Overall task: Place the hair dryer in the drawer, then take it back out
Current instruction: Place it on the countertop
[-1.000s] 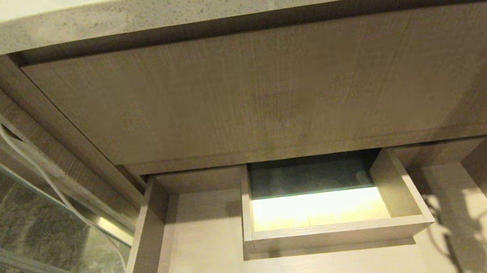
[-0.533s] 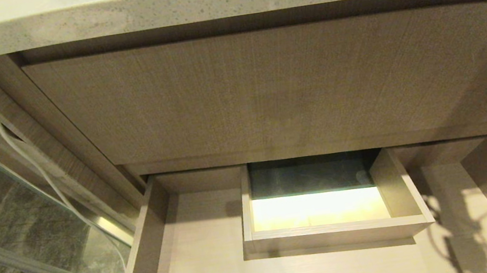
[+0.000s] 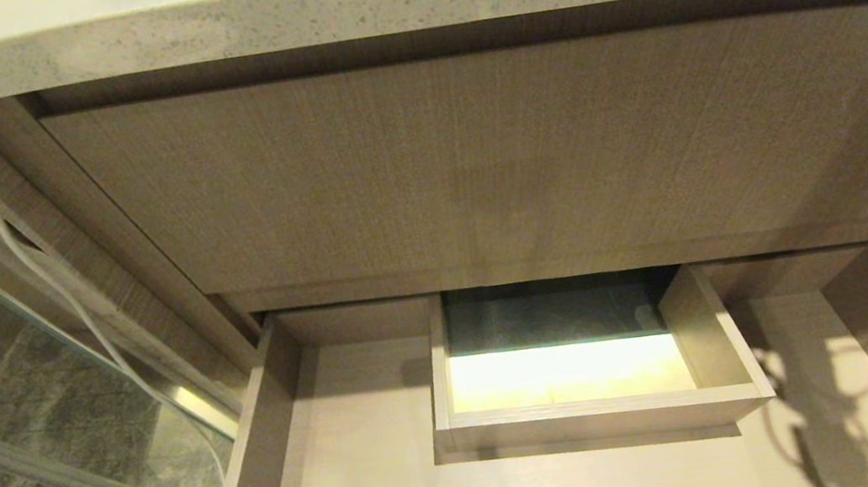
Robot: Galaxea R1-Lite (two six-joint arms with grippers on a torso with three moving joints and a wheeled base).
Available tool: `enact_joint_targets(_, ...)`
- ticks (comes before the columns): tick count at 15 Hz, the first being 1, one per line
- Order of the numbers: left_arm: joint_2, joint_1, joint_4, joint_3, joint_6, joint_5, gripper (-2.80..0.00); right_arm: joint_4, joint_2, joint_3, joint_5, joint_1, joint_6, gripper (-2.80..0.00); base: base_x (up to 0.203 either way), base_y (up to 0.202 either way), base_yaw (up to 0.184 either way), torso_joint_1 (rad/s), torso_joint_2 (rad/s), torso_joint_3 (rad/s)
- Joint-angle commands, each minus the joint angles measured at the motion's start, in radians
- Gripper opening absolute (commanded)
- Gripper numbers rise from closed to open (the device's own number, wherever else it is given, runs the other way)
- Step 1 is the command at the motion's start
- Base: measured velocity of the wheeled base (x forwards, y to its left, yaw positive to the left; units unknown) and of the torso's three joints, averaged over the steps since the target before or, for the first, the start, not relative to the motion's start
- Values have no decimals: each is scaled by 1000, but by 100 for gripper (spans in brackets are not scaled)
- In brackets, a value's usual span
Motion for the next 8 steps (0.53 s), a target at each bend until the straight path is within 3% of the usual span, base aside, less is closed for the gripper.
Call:
enact_joint_targets(1,0,0,0,0,0,0,-280,16,1,1,2,-10,2,-280,0,0,0,0,0,0)
enact_joint_targets(2,0,0,0,0,0,0,-280,17,0,3,2,-12,5,-280,0,0,0,0,0,0)
enact_joint_targets(3,0,0,-2,0,0,0,-280,19,0,5,2,-12,0,0,0,0,0,0,0,0)
enact_joint_targets(8,0,0,-1,0,0,0,-280,5,0,2,1,-12,2,0,0,0,0,0,0,0)
